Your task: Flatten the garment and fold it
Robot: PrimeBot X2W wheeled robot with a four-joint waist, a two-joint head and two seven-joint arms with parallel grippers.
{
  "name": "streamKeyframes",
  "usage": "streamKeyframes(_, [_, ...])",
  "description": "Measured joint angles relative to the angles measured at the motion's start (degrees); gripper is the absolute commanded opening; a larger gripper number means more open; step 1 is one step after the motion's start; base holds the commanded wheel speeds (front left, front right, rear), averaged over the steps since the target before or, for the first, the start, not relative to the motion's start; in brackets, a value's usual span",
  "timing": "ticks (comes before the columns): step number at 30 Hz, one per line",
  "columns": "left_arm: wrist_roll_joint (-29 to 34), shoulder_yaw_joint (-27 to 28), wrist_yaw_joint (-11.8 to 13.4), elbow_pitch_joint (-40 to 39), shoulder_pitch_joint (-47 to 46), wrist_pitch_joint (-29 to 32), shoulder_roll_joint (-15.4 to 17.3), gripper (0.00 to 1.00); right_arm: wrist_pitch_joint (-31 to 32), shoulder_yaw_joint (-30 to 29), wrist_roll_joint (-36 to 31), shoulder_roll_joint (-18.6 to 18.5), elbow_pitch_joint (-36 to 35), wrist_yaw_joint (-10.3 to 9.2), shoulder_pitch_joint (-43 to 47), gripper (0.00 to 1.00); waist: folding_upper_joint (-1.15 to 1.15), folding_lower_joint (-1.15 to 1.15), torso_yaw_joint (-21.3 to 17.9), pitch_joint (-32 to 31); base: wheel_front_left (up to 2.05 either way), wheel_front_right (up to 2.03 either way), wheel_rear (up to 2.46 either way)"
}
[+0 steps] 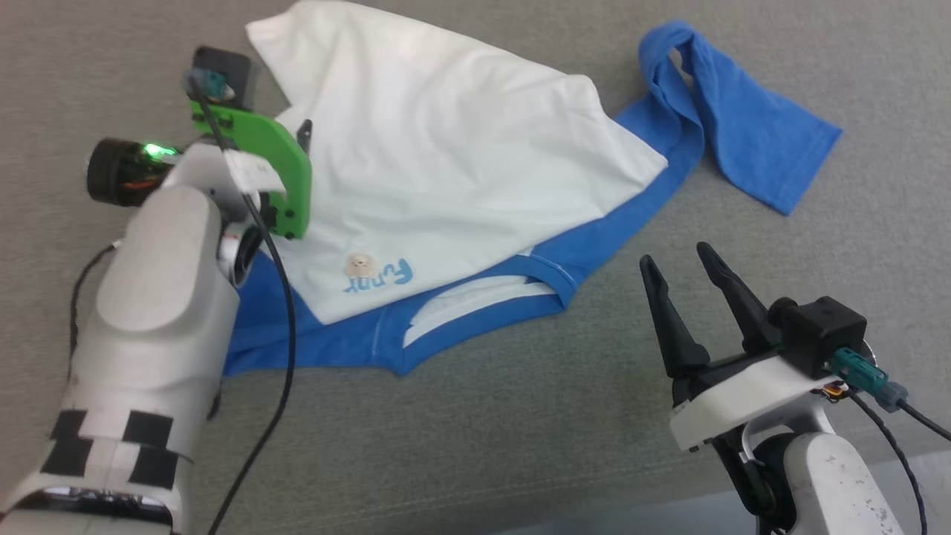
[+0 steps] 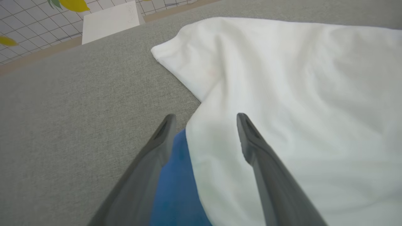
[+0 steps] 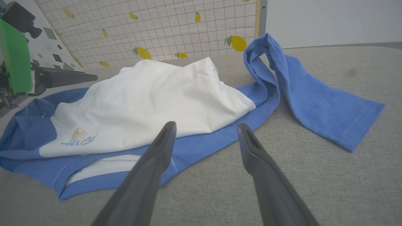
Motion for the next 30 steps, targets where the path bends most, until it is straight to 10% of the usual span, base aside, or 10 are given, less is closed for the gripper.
streamKeyframes(9, [-2.3,-0.8,-1.3,5.7,-7.8,15.5,3.5,1.00,-1.5,2.5,2.0,0.0,1.4,0.00,-1.6,1.00,0.00,0.00,-5.1,5.7,0.00,0.00,0.00])
streamKeyframes(10, [-2.9,-1.5,-1.7,5.4,-8.6,17.8,4.4,0.90,-1.8,2.8,2.2,0.0,1.5,0.00,-1.9,1.00,0.00,0.00,-5.7,6.2,0.00,0.00,0.00])
streamKeyframes(11, [-3.6,-1.9,-1.8,4.8,-9.0,19.6,5.1,0.31,-1.9,3.0,2.5,0.0,1.6,0.00,-2.1,1.00,0.00,0.00,-6.1,6.6,0.00,0.00,0.00])
streamKeyframes(12, [-4.7,-2.3,-1.9,3.8,-9.3,21.7,6.1,0.00,-2.1,3.2,2.8,0.0,1.7,0.00,-2.3,1.00,0.00,0.00,-6.7,7.0,0.00,0.00,0.00])
streamKeyframes(17, [-10.5,-11.5,-2.2,-8.2,-9.3,27.0,14.3,0.00,-3.1,3.4,3.7,0.0,2.1,0.00,-2.6,1.00,0.00,0.00,-8.5,9.3,0.00,0.00,0.00])
streamKeyframes(24, [-7.3,-14.4,-2.1,-16.8,-12.5,15.1,27.3,0.00,-4.6,4.1,5.5,0.0,3.1,0.00,-4.7,1.00,0.00,0.01,-9.6,12.7,0.00,0.00,0.00])
streamKeyframes(30, [0.7,-13.3,4.7,-14.5,-17.3,6.8,29.9,0.00,-5.3,5.1,6.1,0.0,3.8,0.00,-6.5,1.00,0.00,0.01,-10.3,15.0,0.00,0.00,0.00])
